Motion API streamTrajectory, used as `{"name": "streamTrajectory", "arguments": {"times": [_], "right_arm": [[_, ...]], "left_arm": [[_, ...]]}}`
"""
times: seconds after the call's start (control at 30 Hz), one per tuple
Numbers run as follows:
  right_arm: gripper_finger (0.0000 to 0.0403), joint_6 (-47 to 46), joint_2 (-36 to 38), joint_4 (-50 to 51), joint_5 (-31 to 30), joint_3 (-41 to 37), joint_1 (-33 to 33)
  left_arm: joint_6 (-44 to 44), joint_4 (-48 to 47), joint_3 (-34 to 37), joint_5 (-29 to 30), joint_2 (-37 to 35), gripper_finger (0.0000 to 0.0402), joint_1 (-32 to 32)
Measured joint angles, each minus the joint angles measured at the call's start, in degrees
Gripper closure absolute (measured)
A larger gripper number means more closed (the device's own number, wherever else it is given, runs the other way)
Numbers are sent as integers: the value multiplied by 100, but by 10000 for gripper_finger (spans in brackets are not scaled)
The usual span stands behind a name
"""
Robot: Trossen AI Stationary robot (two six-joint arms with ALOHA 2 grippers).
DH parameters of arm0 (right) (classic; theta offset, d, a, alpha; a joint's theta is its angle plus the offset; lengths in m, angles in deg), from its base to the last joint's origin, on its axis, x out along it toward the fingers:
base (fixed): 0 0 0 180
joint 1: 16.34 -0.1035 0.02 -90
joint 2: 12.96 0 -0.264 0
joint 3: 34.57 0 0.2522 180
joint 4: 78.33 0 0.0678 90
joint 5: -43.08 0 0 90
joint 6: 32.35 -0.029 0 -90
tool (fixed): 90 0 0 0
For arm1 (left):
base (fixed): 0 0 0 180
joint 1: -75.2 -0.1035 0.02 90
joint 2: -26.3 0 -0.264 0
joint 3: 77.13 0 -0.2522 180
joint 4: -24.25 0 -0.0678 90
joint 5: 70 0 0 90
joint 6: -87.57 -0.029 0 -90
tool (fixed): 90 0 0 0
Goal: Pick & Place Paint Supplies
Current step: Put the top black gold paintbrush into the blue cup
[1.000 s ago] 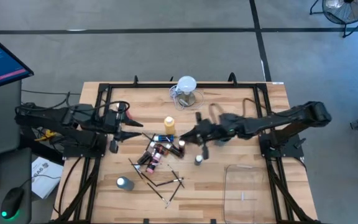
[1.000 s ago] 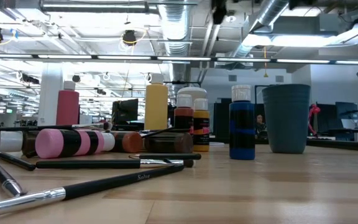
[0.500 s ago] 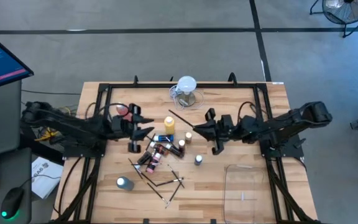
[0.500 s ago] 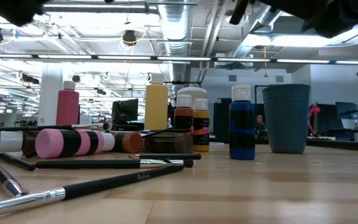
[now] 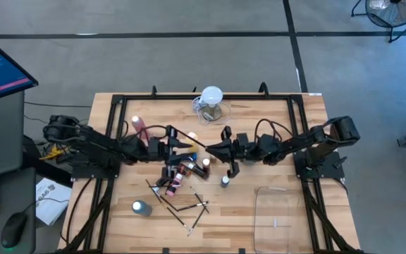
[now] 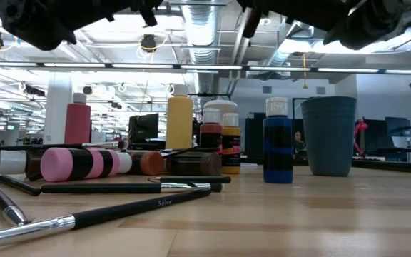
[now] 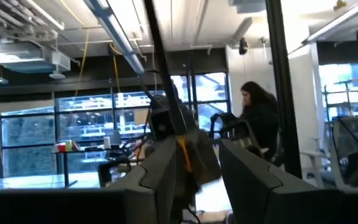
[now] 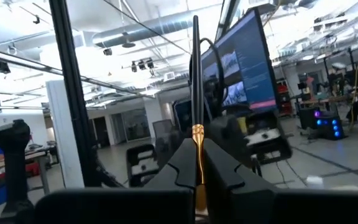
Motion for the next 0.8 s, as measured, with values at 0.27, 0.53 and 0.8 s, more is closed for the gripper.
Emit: {"name": "streamTrajectory", "arguments": {"times": [0.27, 0.53, 0.8], "right_arm": [[403, 252, 7, 65, -1, 9, 12], [402, 290, 2, 611, -17, 153, 64], [402, 529, 2, 669, -166, 179, -83]], "left_arm": [[-90, 35, 487, 4, -986, 296, 0], [-196, 9, 558, -144, -1361, 296, -9], [-429, 34, 558, -152, -1276, 295, -99]]}}
